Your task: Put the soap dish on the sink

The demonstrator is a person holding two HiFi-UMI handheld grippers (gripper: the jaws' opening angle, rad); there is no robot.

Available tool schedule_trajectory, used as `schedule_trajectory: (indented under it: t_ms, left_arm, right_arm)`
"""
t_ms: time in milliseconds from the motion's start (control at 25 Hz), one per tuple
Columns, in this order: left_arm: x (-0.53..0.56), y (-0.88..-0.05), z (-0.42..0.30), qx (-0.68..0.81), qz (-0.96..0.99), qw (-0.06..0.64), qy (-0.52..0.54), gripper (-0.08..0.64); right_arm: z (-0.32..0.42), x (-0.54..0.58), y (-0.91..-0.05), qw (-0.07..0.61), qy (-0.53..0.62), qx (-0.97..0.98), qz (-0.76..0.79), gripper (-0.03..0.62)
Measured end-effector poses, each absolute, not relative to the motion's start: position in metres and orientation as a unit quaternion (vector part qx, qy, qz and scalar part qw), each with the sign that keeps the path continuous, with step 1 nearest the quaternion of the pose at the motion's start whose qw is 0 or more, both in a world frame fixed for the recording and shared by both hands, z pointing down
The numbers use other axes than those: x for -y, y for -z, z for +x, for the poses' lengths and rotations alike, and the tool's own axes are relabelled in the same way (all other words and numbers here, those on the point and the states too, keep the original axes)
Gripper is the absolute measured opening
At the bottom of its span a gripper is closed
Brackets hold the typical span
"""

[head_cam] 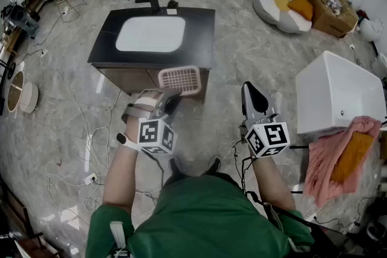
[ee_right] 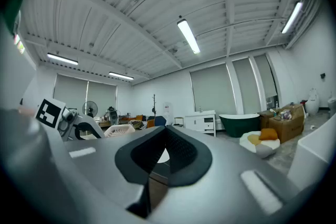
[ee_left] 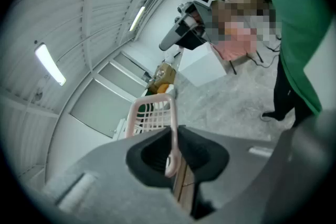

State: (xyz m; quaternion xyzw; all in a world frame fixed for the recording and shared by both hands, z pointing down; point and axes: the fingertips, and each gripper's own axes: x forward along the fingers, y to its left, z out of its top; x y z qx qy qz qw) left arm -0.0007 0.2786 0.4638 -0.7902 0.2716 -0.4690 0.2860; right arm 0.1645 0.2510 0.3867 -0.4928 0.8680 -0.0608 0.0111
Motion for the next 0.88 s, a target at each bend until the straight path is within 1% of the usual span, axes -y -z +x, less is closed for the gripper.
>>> schedule_trajectory:
  t_ms: [160,400,520,880]
  left_arm:
    - [-0.274,-0.465,-0.028,-0.281,-0.779,0.293,0.479,0.041]
    - [-0.285,-0.467,-0.033,-0.254,-0.789,0.296,0.475,0.041]
    - [-0.288,-0.463,-0.036,-0.238,-0.795,0.3,0.471,0.041]
    - [-0.29,-0.457,-0.066,-0.211,-0.814,0.318,0.438,0.041]
  right_arm:
    - [0.145,-0.242,-0.393,0.008,0.059,-0.867,-0.494,0.002]
    - [0.13,-0.245,-0.392,0.009,0.059,-0.863,-0.501,0.002]
    - [0.12,-0.248,-0.383,0.023,0.057,-0.86,-0.506,0.002]
    - [0.077,-0.25,-0.362,0.028,0.044,-0.846,-0.531,0.002]
